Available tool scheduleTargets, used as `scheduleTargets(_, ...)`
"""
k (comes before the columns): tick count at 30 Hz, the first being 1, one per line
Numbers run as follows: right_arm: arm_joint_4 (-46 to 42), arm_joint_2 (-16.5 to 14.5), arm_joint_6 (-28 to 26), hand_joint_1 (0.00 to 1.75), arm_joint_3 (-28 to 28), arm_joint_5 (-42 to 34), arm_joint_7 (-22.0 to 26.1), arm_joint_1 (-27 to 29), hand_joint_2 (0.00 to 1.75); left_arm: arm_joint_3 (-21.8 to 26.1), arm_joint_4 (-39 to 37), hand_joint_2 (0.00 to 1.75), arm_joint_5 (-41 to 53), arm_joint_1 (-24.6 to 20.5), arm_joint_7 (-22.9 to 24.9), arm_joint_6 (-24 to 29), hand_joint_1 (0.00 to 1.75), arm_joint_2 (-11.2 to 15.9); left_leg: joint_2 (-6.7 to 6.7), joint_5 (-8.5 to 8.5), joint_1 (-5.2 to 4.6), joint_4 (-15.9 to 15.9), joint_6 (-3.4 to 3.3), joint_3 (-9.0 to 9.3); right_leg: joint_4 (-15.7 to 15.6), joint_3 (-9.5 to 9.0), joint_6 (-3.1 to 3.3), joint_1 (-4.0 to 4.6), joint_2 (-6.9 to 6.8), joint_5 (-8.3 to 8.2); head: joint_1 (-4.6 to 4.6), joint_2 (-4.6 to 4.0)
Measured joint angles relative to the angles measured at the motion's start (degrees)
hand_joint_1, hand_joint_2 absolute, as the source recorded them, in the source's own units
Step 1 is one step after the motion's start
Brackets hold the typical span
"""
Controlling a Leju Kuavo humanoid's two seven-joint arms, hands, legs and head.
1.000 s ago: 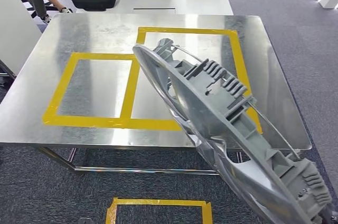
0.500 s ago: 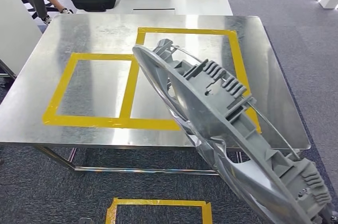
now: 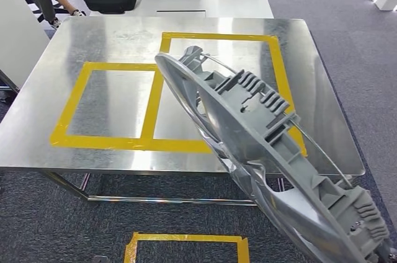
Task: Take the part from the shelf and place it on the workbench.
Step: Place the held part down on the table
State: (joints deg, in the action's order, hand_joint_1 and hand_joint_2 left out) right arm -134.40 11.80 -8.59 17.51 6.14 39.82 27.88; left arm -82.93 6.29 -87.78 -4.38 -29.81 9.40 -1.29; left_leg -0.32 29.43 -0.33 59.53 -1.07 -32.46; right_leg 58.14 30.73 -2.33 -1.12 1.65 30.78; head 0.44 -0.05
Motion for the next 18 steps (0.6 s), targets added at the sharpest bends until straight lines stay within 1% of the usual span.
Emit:
scheduleTargets(2, 0.0, 0.0, 0.05, 1.75, 0.0, 0.01, -0.02, -0.01, 1.75, 0.0, 0.0, 1.75, 0.0, 0.02, 0.05, 0.07, 0.0, 0.0, 0.0, 0.0, 0.0, -0.02, 0.0, -0.06, 0.01, -0.03, 0.0, 0.01, 0.0, 0.0, -0.01, -0.01)
scheduleTargets(3, 0.19, 0.1, 0.71, 1.75, 0.09, 0.12, -0.37, -0.71, 1.75, -0.05, -0.01, 1.75, 0.12, 0.07, 0.8, 0.81, 0.0, 0.0, 0.01, 0.0, 0.01, -0.04, 0.0, -0.1, 0.02, -0.06, 0.0, 0.02, 0.02, 0.0, 0.02, -0.01)
scheduleTargets(4, 1.06, 0.41, 2.18, 1.75, 0.41, 0.27, -1.11, -2.83, 1.75, -0.27, -0.03, 1.75, 0.46, 0.18, 2.43, 2.49, 0.0, 0.0, 0.12, 0.01, 0.01, -0.07, 0.01, -0.11, 0.04, -0.06, 0.03, 0.04, 0.17, -0.04, 0.03, -0.01)
scheduleTargets(5, 2.81, 0.78, 4.4, 1.75, 0.93, 0.39, -2.05, -6.43, 1.75, -0.66, -0.12, 1.75, 0.93, 0.34, 4.99, 4.72, 0.0, -0.01, 0.4, 0.02, 0.03, -0.08, 0.01, -0.08, 0.05, 0.0, 0.04, 0.07, 0.49, -0.13, 0.01, -0.01)
scheduleTargets(7, 8.15, 1.41, 9.48, 1.75, 1.94, 0.51, -3.69, -15.67, 1.75, -1.69, -0.5, 1.75, 1.96, 0.68, 9.79, 8.87, 0.0, -0.04, 0.97, -0.03, 0.04, -0.06, -0.08, 0.17, 0.03, 0.19, -0.03, 0.07, 1.06, -0.35, -0.1, -0.01)
scheduleTargets(8, 10.69, 1.46, 11.2, 1.75, 2.23, 0.52, -3.97, -19.2, 1.75, -2.14, -0.79, 1.75, 2.26, 0.85, 10.97, 9.66, 0.0, -0.05, 0.95, -0.09, 0.04, -0.05, -0.17, 0.23, 0.02, 0.31, -0.1, 0.05, 0.98, -0.38, -0.13, -0.01)
scheduleTargets(10, 14.2, 1.46, 12.65, 1.75, 2.61, 0.93, -4.2, -23.29, 1.75, -2.66, -1.39, 1.75, 2.6, 1.31, 11.39, 9.92, 0.0, -0.05, 0.34, -0.22, 0.02, -0.03, -0.31, 0.22, -0.01, 0.44, -0.2, 0.04, 0.27, -0.27, -0.18, -0.01)
scheduleTargets(12, 16.0, 1.51, 12.65, 1.75, 3.04, 1.78, -4.48, -25.39, 1.75, -2.93, -1.85, 1.75, 2.78, 1.85, 11.69, 9.92, 0.0, 0.03, -0.09, -0.29, 0.02, -0.03, -0.3, 0.15, -0.01, 0.27, -0.2, 0.03, -0.15, -0.22, -0.15, 0.0)
scheduleTargets(15, 16.82, 1.57, 11.89, 1.75, 3.42, 2.91, -5.07, -26.79, 1.75, -3.15, -2.08, 1.75, 2.97, 2.13, 12.11, 9.8, 0.0, 0.22, -0.2, -0.41, 0.01, -0.03, -0.29, -0.03, 0.02, -0.08, -0.21, 0.03, -0.21, -0.29, -0.15, 0.01)
scheduleTargets(18, 17.36, 1.57, 11.27, 1.75, 3.76, 3.77, -5.92, -27.94, 1.75, -3.19, -2.1, 1.75, 2.86, 2.04, 12.24, 9.69, 0.0, 0.39, -0.19, -0.42, 0.0, -0.03, -0.29, -0.05, 0.02, -0.05, -0.2, 0.02, -0.18, -0.32, -0.15, 0.0)
